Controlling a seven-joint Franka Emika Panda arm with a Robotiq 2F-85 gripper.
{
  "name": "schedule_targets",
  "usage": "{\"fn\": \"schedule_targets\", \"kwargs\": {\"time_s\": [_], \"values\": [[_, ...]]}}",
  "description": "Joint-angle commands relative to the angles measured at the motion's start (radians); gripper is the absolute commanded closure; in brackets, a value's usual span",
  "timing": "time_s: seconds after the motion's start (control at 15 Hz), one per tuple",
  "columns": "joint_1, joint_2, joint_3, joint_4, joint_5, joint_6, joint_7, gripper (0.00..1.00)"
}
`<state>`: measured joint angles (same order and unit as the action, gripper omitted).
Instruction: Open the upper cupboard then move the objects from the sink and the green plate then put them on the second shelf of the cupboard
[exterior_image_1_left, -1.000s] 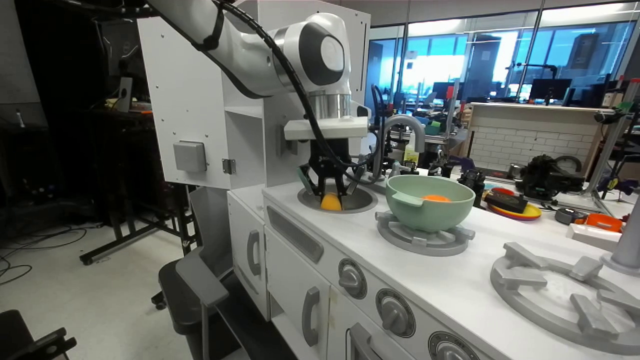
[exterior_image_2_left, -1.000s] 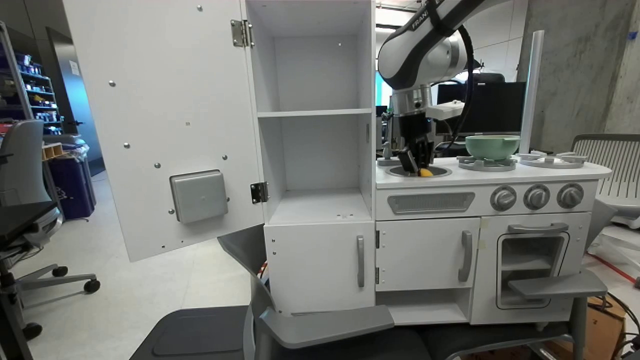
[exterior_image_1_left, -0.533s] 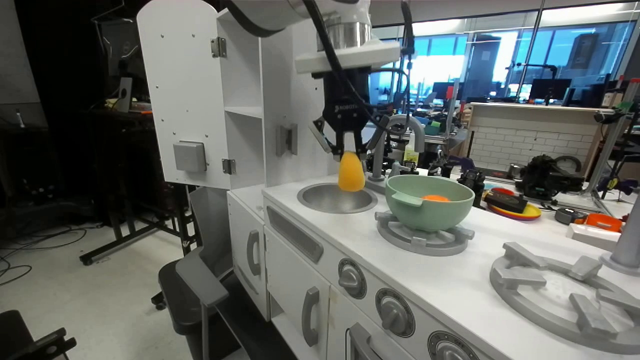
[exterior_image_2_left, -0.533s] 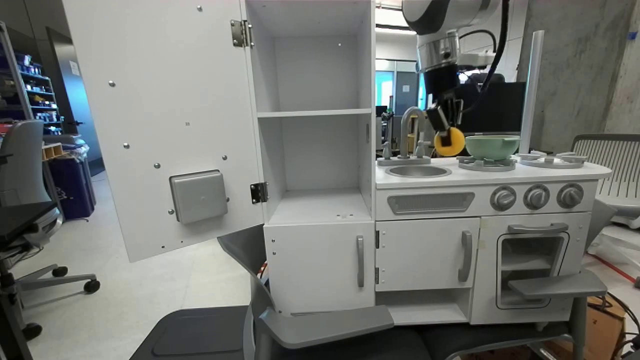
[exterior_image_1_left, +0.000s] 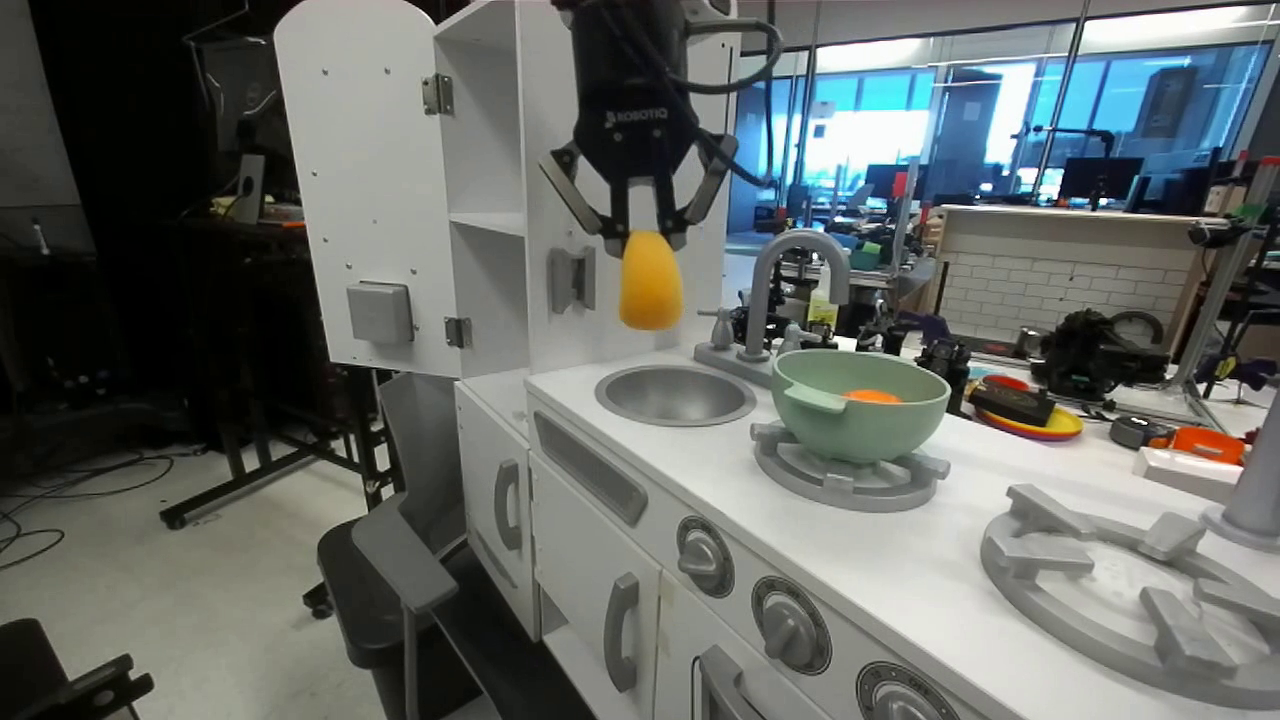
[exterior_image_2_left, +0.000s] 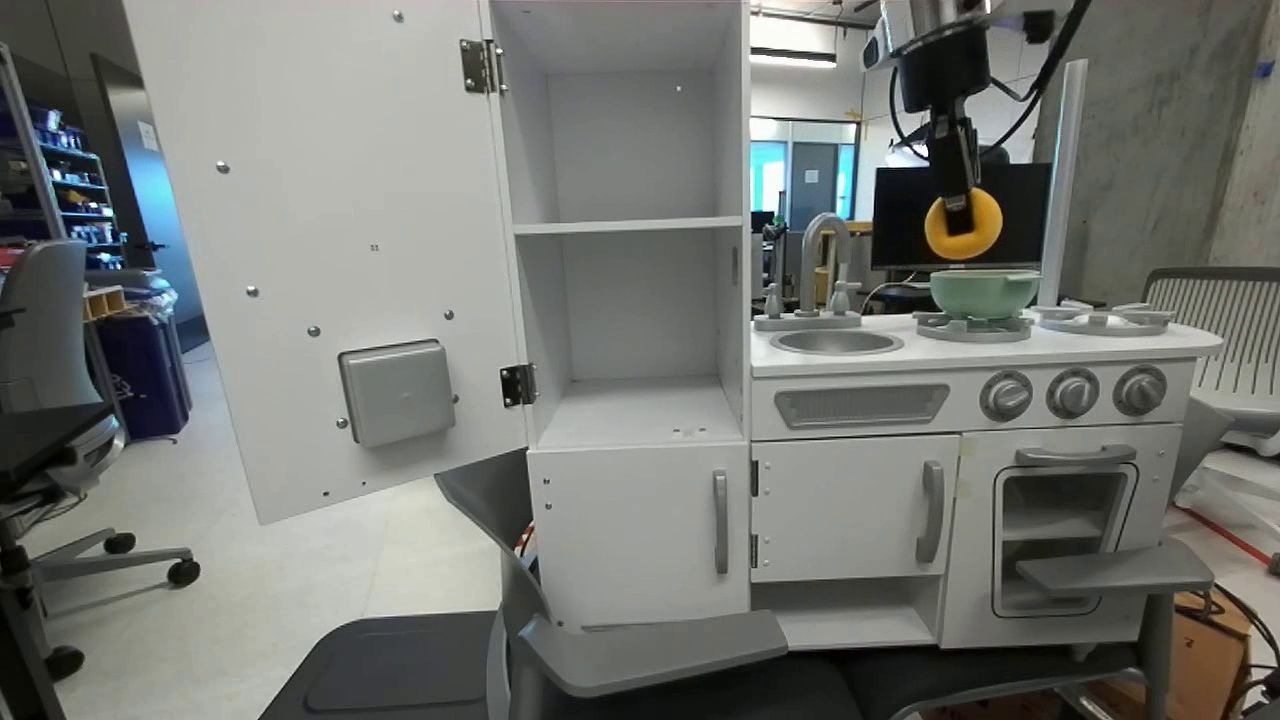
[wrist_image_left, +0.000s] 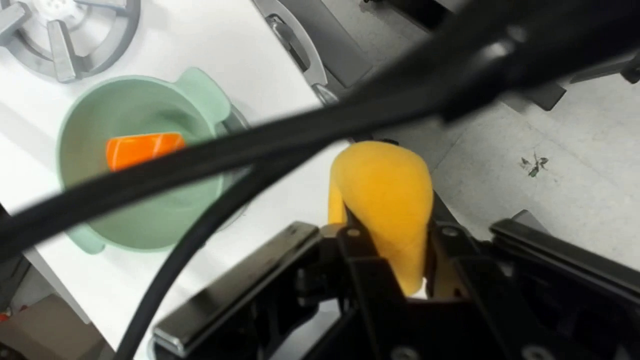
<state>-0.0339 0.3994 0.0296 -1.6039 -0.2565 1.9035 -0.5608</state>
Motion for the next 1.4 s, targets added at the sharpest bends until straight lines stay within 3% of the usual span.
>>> {"fn": "schedule_targets", "kwargs": {"time_s": [0.0, 0.27, 0.53, 0.73, 1.0, 1.33], "values": [[0.046, -0.181, 0.038, -0.251, -0.038, 0.089, 0.017, 0.94], [0.114, -0.350, 0.092, -0.470, -0.032, 0.202, 0.099, 0.94], [0.193, -0.479, 0.149, -0.556, 0.008, 0.294, 0.298, 0.94], [0.230, -0.487, 0.183, -0.531, -0.001, 0.372, 0.475, 0.94], [0.230, -0.393, 0.205, -0.450, -0.090, 0.525, 0.701, 0.94], [0.250, -0.211, 0.156, -0.262, -0.277, 0.657, 0.993, 0.94]]}}
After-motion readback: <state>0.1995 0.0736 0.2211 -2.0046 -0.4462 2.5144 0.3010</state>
